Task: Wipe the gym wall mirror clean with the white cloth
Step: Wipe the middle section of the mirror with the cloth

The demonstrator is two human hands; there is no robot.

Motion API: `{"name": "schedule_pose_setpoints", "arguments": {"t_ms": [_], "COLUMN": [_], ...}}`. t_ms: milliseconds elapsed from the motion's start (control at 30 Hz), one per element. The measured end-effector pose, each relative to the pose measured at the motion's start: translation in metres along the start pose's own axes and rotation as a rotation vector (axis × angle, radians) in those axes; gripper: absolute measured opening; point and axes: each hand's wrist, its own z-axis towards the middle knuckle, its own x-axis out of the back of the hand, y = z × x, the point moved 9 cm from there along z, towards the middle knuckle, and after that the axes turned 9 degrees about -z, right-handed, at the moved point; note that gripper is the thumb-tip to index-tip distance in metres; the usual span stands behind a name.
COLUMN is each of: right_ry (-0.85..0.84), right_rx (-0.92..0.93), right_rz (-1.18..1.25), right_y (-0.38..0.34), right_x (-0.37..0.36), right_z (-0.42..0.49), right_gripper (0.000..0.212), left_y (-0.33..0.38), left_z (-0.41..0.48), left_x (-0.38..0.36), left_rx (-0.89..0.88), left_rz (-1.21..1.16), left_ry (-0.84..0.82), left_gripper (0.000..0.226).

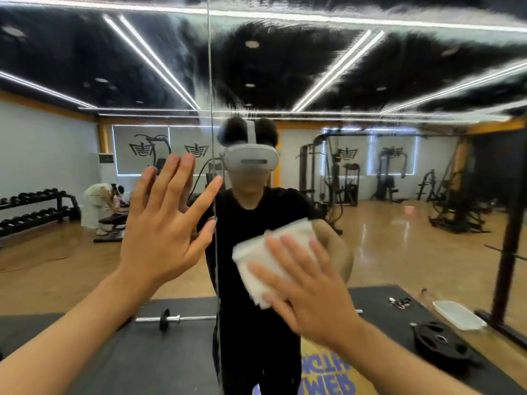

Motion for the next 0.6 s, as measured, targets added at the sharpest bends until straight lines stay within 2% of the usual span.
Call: {"name": "schedule_pose_setpoints", "arguments": {"t_ms": [133, 233, 300, 433, 533, 600], "right_ry": [0.142, 0.141, 0.113, 0.008, -0.087, -0.079], "right_rx": [-0.351, -0.484, -0.489, -0.336, -0.343, -0.349], "right_rz": [0.012, 0.040, 0.102, 0.140, 0.168, 0.189], "right_y": [0.085, 0.068, 0.020, -0.090, -0.113, -0.109], "right_x": [0.044, 0.039, 0.020, -0.032, -0.049, -0.041], "right_z": [0.092, 0.094, 0.059, -0.048, -0.092, -0.080], "right_gripper": [0.060, 0.061, 0.061, 0.059, 0.055, 0.056], "left_y": [0.001, 0.001, 0.001, 0.001, 0.001, 0.002], "left_z": [0.001, 0.002, 0.001, 0.001, -0.002, -0.002], "left_x": [-0.001, -0.002, 0.000, 0.003, 0.002, 0.000], "left_rx": [-0.006, -0.013, -0.017, -0.041, -0.048, -0.055], "left_rz": [-0.009, -0.015, -0.025, -0.057, -0.045, -0.017], "left_ry": [0.001, 0.002, -0.002, -0.014, -0.034, -0.035], "left_gripper": [0.063, 0.065, 0.066, 0.067, 0.073, 0.073]}}
